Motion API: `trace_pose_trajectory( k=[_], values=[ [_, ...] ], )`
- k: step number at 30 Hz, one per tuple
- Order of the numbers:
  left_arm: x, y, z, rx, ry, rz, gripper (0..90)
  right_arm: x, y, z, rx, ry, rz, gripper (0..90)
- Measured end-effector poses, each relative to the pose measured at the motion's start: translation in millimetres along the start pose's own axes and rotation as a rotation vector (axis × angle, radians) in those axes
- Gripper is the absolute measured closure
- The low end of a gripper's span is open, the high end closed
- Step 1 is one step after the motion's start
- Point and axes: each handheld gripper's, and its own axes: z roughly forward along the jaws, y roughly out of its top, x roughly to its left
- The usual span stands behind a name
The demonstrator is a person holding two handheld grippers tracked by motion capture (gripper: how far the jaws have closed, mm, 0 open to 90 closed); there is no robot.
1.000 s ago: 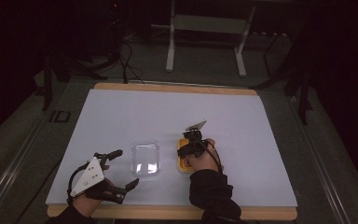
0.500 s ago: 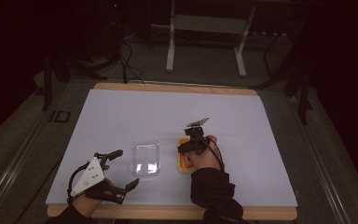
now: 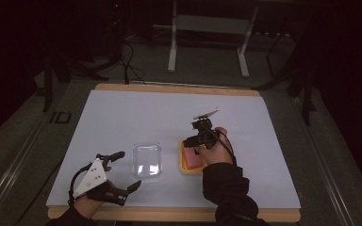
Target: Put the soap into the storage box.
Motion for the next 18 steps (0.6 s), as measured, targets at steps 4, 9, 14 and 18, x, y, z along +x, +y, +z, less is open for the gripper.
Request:
trace_pose_trajectory(
  k=[4, 9, 14, 18],
  values=[
    [1.2, -0.8, 1.1, 0.007, -0.001, -0.004, 0.2, -9.8, 0.9, -2.3, -0.016, 0.048, -0.019, 12.2],
    [1.2, -1.5, 0.9, 0.01, 0.001, -0.005, 0.2, -20.6, -0.4, -3.3, -0.034, 0.047, -0.062, 10.3],
    [0.7, -2.4, 0.1, 0.011, 0.006, -0.008, 0.2, -47.2, -6.6, -10.9, -0.1, 0.012, -0.096, 10.4],
    [0.7, -3.1, -0.3, 0.017, 0.007, -0.005, 0.2, -65.9, -13.6, -17.6, -0.128, 0.0, -0.126, 10.6]
  ],
)
